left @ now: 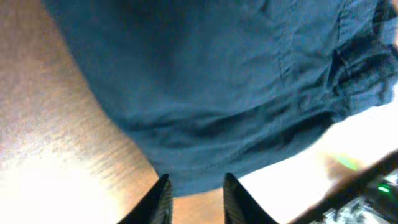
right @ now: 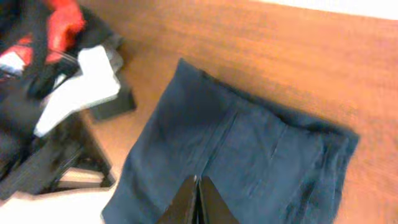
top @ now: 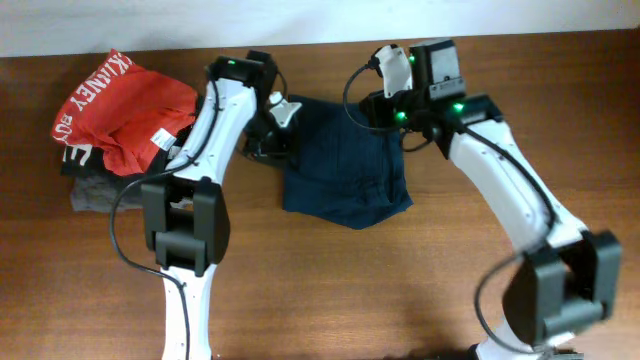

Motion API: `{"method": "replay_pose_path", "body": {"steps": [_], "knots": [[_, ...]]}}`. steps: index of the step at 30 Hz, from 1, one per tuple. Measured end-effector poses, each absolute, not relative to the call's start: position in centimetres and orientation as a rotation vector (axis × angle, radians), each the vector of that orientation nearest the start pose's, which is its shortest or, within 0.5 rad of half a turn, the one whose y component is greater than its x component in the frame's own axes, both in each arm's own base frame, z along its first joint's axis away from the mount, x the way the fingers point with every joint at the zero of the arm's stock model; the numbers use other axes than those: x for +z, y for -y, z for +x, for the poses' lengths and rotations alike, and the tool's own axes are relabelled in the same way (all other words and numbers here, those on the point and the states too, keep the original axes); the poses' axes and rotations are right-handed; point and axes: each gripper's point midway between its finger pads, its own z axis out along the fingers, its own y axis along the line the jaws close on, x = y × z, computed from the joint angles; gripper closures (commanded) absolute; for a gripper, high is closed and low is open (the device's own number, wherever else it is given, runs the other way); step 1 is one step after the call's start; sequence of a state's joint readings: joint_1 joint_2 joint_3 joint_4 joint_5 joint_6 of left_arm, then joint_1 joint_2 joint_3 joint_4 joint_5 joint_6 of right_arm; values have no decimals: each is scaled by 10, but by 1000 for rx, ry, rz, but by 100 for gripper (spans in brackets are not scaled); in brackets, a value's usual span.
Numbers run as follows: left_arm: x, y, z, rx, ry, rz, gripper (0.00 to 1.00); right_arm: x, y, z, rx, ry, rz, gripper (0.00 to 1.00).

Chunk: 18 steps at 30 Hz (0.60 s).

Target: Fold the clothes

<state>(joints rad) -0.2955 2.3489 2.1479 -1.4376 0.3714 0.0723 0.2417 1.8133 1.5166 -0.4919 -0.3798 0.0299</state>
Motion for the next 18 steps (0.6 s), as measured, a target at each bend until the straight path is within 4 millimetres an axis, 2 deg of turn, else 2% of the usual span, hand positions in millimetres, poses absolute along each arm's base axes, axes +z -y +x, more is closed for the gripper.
{"method": "replay_pose_path", "body": {"steps": [1,5,9,11,14,18], "knots": [[76,191,405,-548,-3139,587,70,182,-183,479,578,-2312,-428,93],[71,202,394,-441,-3153,680,71,128,-184,509,569,-2345,-365,92],[65,206,373,-363,-3214,741,73,70,-169,523,546,-2438,-244,92],[61,205,368,-336,-3236,743,73,43,-154,524,536,-2496,-168,93],[55,201,370,-321,-3240,727,70,15,-133,517,532,-2586,-71,94],[47,200,375,-311,-3225,704,66,7,-112,498,530,-2704,-6,96]]}}
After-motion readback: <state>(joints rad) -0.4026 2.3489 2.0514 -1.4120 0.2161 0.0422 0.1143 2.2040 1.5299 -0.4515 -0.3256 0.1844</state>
